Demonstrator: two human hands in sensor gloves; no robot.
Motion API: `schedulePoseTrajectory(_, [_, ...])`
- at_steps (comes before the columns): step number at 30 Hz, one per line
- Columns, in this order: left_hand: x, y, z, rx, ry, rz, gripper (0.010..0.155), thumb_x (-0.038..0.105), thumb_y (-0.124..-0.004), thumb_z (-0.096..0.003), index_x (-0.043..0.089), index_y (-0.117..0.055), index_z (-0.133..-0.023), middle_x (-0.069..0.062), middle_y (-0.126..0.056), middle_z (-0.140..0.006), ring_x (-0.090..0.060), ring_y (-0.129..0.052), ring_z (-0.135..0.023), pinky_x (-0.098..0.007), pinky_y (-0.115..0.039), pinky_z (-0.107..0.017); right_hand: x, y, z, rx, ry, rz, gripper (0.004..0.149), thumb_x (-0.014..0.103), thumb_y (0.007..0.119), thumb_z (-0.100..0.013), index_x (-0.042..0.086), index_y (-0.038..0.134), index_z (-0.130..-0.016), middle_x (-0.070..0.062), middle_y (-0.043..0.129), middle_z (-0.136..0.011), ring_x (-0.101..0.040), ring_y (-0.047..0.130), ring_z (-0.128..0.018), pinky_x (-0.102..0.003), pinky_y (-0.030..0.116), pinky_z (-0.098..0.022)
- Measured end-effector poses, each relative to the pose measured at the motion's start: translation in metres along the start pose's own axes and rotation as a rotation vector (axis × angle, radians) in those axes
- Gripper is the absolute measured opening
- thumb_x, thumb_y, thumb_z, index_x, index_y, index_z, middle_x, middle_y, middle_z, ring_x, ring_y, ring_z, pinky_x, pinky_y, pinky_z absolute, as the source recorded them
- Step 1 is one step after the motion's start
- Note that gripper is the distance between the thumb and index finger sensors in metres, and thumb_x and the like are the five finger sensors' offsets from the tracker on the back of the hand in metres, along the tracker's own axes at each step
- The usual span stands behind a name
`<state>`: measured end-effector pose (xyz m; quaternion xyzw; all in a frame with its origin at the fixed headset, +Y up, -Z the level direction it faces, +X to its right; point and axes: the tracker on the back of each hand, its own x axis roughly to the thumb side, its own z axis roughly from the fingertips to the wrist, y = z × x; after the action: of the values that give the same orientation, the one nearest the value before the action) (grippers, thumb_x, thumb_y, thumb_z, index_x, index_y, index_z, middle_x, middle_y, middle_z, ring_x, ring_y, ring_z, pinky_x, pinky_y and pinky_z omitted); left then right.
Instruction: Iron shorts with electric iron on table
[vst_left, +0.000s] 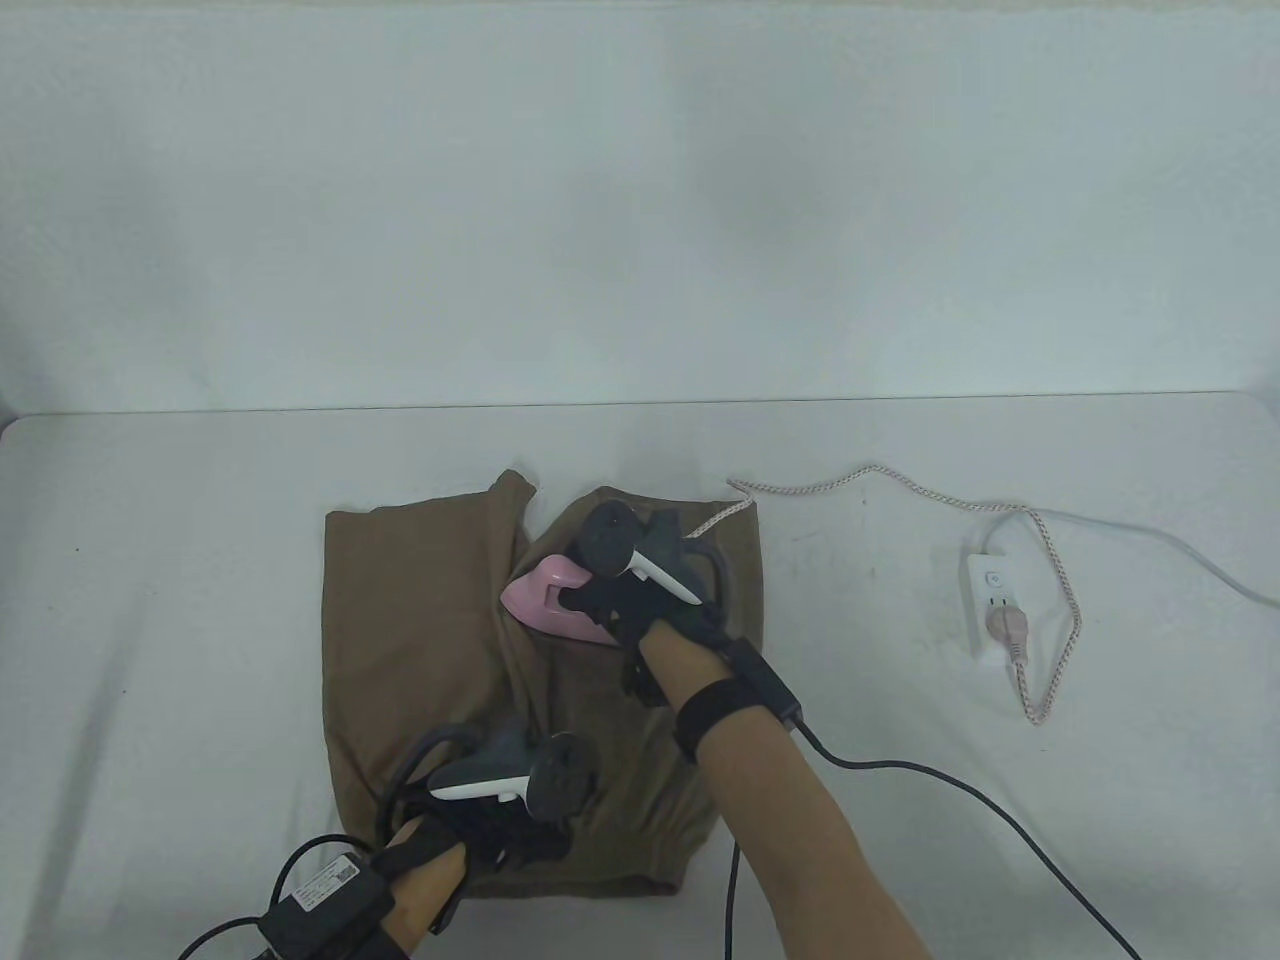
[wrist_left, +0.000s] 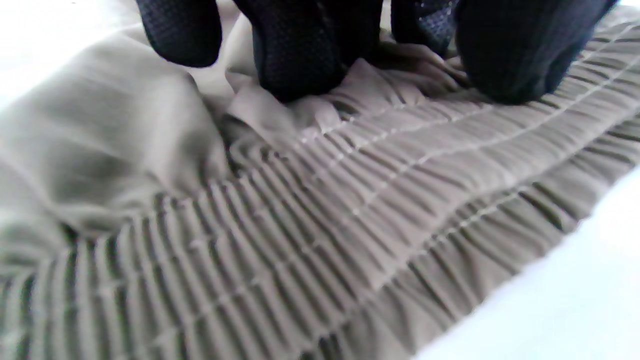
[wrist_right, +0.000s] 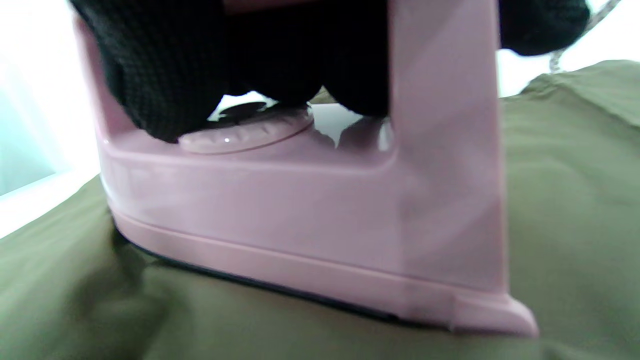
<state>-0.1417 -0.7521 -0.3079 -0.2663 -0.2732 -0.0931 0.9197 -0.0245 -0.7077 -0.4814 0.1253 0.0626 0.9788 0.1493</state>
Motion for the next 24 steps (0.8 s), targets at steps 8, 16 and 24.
schedulePoseTrajectory(8, [0.0,0.0,0.0,-0.001,0.002,-0.001,0.072,0.057,-0.077,-0.0477,0.042,-0.044,-0.11,0.005,-0.048,-0.114,-0.021,-0.074,-0.09,-0.062,-0.056,-0.077,0.012,0.006,-0.001,0.02,-0.028,0.069,0.048,0.053,0.093,-0.041,0.041,0.079,-0.085,0.016,0.094,-0.065,-0.012,0.096,-0.058,-0.051,0.082,-0.04])
schedulePoseTrajectory(16, [0.001,0.0,0.001,-0.003,0.004,-0.005,0.072,0.057,-0.077,-0.0478,0.042,-0.044,-0.11,0.005,-0.048,-0.114,-0.021,-0.074,-0.09,-0.062,-0.056,-0.077,-0.017,-0.002,0.007,0.001,0.025,0.095,0.047,0.053,0.093,-0.041,0.04,0.08,-0.085,0.016,0.094,-0.064,-0.012,0.096,-0.057,-0.05,0.082,-0.04])
schedulePoseTrajectory(24, [0.001,0.0,0.0,-0.003,0.004,-0.005,0.072,0.057,-0.077,-0.0478,0.042,-0.044,-0.11,0.005,-0.048,-0.114,-0.022,-0.074,-0.091,-0.062,-0.056,-0.077,-0.062,-0.015,0.019,-0.014,0.101,0.041,0.046,0.054,0.092,-0.042,0.041,0.08,-0.084,0.016,0.094,-0.064,-0.011,0.096,-0.058,-0.05,0.082,-0.04])
